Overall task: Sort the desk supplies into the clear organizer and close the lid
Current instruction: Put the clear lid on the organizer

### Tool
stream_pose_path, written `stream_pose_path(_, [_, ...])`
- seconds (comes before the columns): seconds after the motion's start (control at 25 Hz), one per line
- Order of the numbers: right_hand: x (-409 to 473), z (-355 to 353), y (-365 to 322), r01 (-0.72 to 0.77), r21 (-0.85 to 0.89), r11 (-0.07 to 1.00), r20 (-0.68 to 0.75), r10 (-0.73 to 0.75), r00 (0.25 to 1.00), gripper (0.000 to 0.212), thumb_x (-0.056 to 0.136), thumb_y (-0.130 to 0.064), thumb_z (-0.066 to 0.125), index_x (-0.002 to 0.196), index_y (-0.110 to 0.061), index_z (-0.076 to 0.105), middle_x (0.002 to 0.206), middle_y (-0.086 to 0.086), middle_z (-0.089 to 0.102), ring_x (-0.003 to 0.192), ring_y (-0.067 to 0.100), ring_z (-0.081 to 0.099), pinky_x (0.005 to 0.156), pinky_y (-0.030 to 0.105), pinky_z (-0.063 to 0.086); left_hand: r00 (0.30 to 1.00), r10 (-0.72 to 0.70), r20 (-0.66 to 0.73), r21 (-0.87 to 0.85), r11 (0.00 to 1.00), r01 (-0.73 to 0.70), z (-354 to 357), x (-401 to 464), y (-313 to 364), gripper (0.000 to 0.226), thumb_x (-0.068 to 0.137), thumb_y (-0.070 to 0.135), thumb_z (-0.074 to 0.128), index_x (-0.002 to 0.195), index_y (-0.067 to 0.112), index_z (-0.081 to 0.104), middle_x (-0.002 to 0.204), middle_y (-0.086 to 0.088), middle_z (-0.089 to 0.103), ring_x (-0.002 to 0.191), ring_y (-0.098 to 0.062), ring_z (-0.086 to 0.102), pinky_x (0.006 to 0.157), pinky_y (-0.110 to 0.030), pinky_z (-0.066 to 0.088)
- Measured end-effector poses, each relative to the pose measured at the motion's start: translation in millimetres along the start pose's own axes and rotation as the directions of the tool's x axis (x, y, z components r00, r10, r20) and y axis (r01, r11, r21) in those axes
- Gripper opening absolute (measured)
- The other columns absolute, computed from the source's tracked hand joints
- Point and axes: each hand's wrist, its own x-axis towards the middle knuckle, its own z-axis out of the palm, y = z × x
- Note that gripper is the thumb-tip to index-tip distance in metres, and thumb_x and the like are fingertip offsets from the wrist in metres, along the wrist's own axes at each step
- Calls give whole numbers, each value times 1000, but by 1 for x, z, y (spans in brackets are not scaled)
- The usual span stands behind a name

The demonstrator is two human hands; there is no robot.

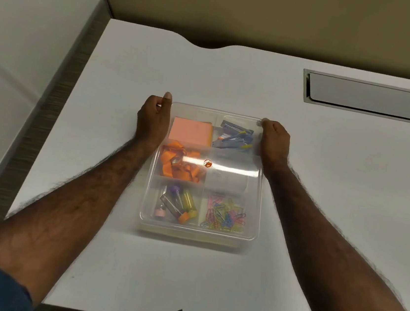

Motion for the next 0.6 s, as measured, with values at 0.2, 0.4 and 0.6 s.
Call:
stream_pose_path(0.2, [-41,-33,-1,-29,-45,999,116,34,993,46,98,-66,49,80,-28,68,74,-10,66,67,14,59,56,29,49,997,52,49,4,999,-52,-35,-49,-13,37,105,48,52,107,13,66,96,4,66,86,-8,60,66,-6,38])
stream_pose_path(0.4, [-112,-69,28,1,-136,991,198,26,980,48,85,-69,68,113,-31,72,83,-5,73,67,12,71,48,27,53,991,59,124,-16,998,-57,-71,-128,-51,22,95,42,68,112,27,66,89,18,68,81,11,62,67,0,44])
stream_pose_path(0.6, [-129,-68,35,21,-178,984,168,9,986,36,96,-56,63,113,-26,73,91,-10,74,82,8,71,69,29,58,992,56,110,21,998,-58,-71,-151,-56,33,97,41,69,122,21,64,93,9,70,80,-4,66,69,-13,48])
